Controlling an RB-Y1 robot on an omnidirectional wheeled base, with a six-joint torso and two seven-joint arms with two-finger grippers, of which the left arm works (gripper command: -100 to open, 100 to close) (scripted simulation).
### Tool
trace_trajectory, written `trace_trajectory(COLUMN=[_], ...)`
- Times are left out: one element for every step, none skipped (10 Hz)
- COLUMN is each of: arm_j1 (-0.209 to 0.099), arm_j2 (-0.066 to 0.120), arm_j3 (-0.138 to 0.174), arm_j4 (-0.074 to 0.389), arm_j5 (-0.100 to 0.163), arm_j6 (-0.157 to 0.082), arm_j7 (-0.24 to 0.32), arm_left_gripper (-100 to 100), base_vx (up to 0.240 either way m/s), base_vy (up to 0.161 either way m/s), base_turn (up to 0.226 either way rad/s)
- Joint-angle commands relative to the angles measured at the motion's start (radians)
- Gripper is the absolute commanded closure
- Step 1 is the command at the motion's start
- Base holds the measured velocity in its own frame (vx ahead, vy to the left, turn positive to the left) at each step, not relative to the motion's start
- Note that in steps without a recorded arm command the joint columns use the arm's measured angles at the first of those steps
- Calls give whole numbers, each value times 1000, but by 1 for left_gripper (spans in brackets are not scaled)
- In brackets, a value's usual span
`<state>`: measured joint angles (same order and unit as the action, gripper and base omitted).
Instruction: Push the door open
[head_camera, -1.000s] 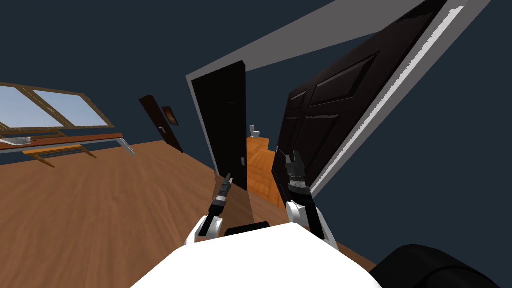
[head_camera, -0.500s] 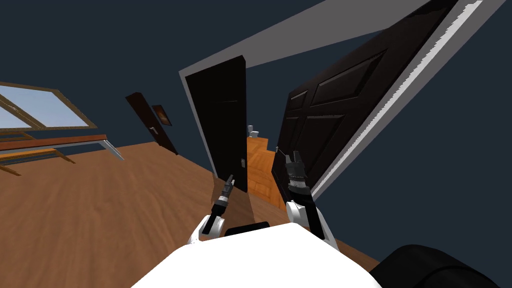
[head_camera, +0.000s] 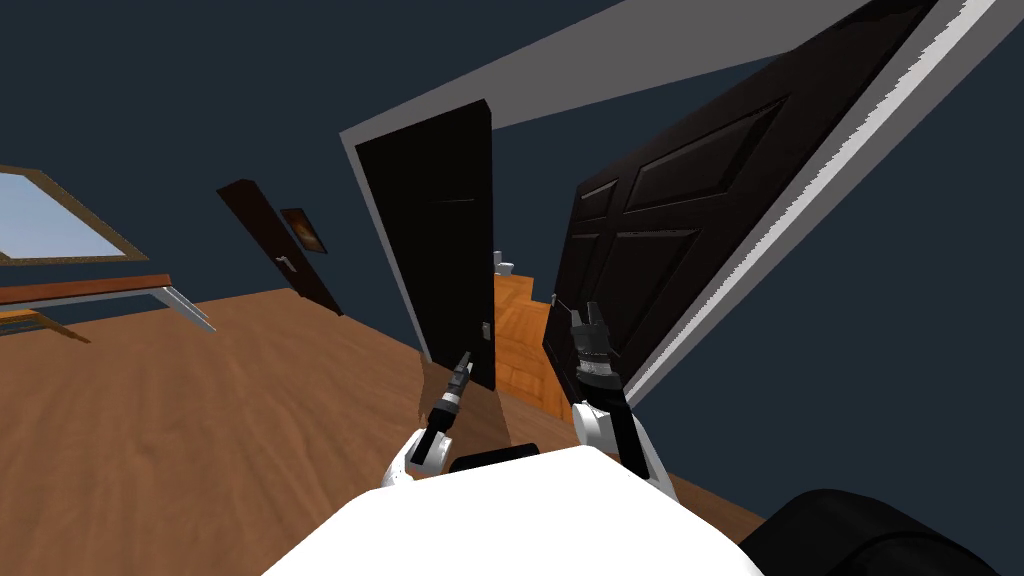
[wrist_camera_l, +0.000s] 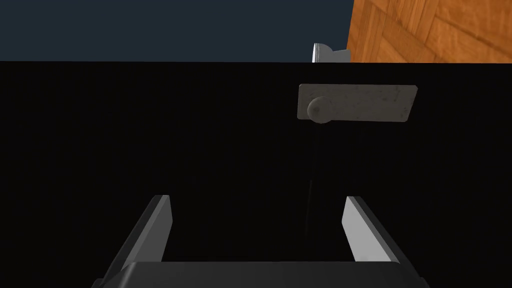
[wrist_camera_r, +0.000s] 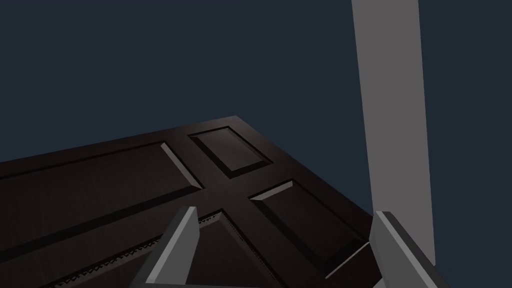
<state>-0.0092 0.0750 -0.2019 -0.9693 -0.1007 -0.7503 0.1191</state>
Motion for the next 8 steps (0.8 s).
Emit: trace_trajectory(arm_j1=[-12,-21,-29,-46,-54,-62,-69,-76], arm_j2=[-6,-8,-11,-15,-18,-20,-23,-25], arm_j3=[-6,-9,-11,-16,-18,-20,-22,-24], arm_j4=[32,53,71,107,126,144,159,174], arm_j5=[-3,-4,-5,-6,-7,-8,-9,-10], arm_j6=[-4,-7,-9,-14,-16,-19,-21,-22], arm_j7=[1,2,4,6,8,9,10,11], arm_left_gripper=[-100,-100,-100,-100,-100,-100,-100,-100], base_vx=[80,76,73,103,104,94,69,60], base_vy=[78,84,73,88,96,86,81,61], base_turn=[-70,-70,-61,-97,-78,-49,-37,-48])
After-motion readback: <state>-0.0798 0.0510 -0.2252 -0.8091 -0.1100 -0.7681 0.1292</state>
